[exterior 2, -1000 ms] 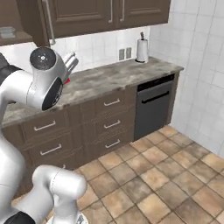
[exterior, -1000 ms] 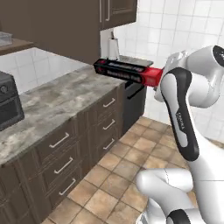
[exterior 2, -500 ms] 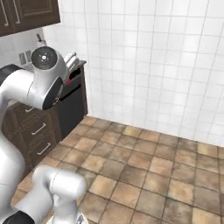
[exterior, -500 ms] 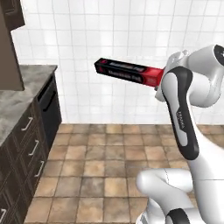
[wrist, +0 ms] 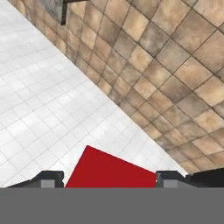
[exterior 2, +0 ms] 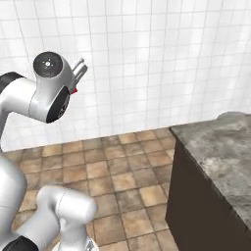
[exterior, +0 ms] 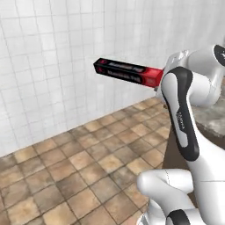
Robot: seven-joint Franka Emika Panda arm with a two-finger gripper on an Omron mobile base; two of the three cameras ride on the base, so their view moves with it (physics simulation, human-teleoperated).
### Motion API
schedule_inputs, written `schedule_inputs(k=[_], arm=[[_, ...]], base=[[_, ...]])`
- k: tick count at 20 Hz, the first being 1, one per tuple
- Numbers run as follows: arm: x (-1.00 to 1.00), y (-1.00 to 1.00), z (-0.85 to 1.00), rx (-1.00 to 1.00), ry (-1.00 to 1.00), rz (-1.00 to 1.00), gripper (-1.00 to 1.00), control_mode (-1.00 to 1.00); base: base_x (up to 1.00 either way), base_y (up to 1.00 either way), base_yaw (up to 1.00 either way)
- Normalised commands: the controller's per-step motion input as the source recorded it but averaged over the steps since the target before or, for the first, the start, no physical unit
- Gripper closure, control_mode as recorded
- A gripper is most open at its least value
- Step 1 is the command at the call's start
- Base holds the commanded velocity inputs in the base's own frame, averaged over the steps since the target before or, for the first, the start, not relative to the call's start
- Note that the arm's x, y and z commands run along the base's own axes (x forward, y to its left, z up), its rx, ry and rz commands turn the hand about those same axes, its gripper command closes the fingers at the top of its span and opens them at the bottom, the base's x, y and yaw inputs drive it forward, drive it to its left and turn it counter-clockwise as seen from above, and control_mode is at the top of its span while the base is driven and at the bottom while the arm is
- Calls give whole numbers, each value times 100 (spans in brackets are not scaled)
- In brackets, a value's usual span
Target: Retrieve the tupperware and aluminum foil from the cabinet and place them on the dining counter near the plate with shrimp and steak to prepare for storing leftovers.
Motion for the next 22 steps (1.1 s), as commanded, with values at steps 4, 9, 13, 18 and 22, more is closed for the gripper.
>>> schedule_inputs(k=[4, 9, 13, 18, 22], arm=[[0, 0, 0, 0, 0, 0, 100, 100], [0, 0, 0, 0, 0, 0, 100, 100], [0, 0, 0, 0, 0, 0, 100, 100], [0, 0, 0, 0, 0, 0, 100, 100], [0, 0, 0, 0, 0, 0, 100, 100]], base=[[0, 0, -97], [0, 2, -96], [29, 64, -73], [34, 100, -49], [31, 100, -43]])
